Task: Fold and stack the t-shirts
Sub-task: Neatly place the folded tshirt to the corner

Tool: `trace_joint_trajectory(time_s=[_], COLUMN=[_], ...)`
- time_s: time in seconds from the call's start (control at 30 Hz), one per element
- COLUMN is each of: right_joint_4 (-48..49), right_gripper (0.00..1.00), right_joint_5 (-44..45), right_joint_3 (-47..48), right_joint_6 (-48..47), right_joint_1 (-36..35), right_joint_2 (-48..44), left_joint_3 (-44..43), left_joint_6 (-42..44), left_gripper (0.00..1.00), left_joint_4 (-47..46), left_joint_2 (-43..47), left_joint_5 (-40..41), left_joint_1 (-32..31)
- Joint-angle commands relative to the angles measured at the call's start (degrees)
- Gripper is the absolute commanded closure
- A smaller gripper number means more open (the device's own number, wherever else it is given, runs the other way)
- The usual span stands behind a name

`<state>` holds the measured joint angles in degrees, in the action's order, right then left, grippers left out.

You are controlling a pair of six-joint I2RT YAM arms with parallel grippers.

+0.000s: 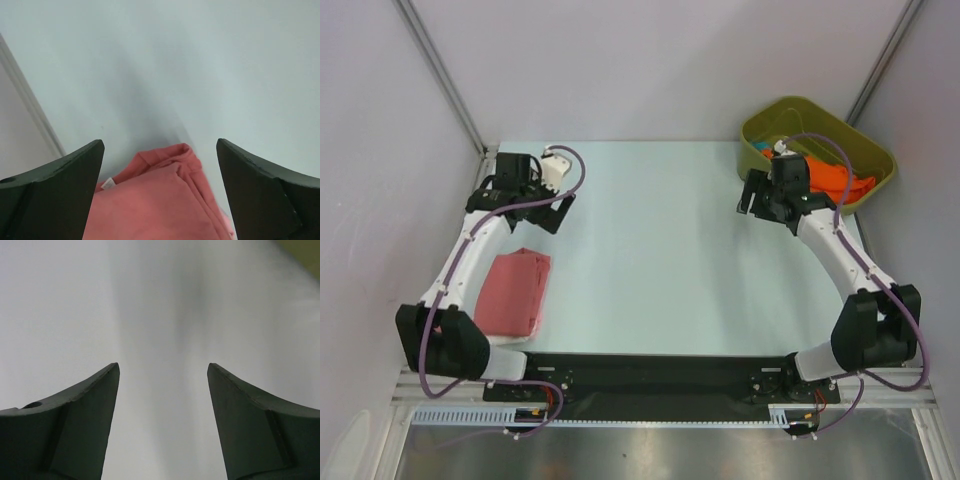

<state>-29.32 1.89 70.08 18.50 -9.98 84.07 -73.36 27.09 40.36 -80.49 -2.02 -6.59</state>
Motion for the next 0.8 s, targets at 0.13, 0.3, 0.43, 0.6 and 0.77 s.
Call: trace_joint_trajectory(time_s=[0.13, 0.3, 0.43, 0.6, 0.77], right_joint_4=[4.9, 7.6, 8.1, 8.0, 8.1], right_gripper=[0.22, 0.21, 0.21, 0.21, 0.21], right_joint_5=[3.7, 5.6, 5.5, 5.2, 5.1], right_joint_3=[-9.5, -15.1, -16.7, -16.7, -17.4], right_joint_6=[-2.1, -1.6, -1.1, -0.8, -0.5], right_joint_1=[1.0, 1.5, 1.4, 1.5, 1.5], right_joint_2=[-10.7, -15.5, -16.5, -16.6, -18.1], left_joint_3=[7.6, 18.7, 23.0, 24.4, 23.0], left_joint_6=[-7.3, -9.0, -9.6, -10.4, -11.9], left_gripper=[0.0, 0.0, 0.0, 0.0, 0.0], left_joint_4=[3.9, -0.7, -1.8, -2.6, -1.9], left_joint_2=[11.2, 19.8, 21.5, 22.9, 22.9], left_joint_5=[-8.6, -1.4, 1.8, 1.8, 0.6], left_joint_1=[0.3, 0.3, 1.1, 2.6, 3.3])
